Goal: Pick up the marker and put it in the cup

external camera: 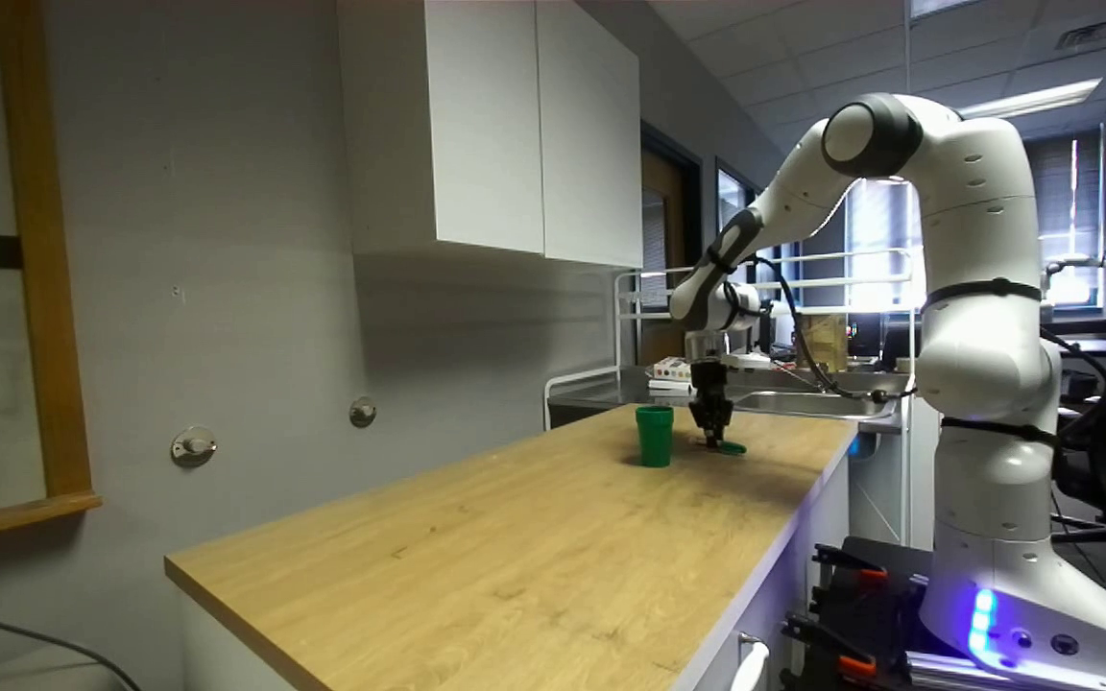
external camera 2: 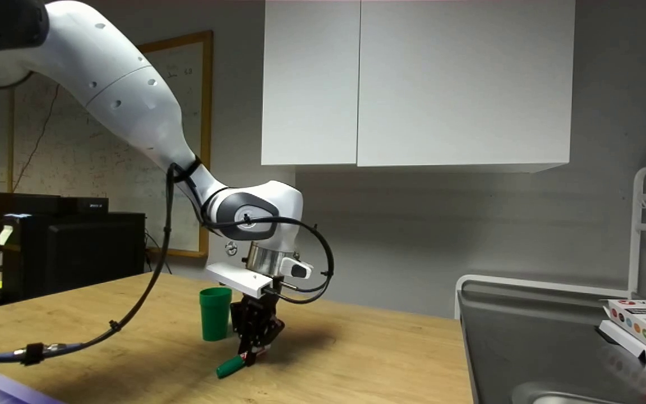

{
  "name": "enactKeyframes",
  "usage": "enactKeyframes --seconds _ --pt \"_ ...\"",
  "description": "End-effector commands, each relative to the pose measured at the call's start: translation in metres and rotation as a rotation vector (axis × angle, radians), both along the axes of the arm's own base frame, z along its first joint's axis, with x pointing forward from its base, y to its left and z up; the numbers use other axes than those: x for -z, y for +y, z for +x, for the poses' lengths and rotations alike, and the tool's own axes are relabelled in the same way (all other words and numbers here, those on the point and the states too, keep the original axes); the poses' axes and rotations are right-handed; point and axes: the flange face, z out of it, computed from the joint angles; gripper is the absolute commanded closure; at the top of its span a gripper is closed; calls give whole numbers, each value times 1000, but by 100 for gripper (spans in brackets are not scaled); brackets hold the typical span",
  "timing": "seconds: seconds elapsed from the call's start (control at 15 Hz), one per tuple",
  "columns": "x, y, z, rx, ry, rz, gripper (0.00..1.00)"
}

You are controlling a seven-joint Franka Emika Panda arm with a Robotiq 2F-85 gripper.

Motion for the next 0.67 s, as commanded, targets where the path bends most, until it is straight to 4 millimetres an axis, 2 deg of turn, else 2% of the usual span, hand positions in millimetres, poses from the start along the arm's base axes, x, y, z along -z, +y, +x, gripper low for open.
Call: enactKeyframes --seconds 0.0,0.27,0.6 --pt "-9 8 -2 -3 -14 -10 89" --pt "-44 21 1 17 -75 -50 89" --pt "-116 42 9 147 -260 -178 89"
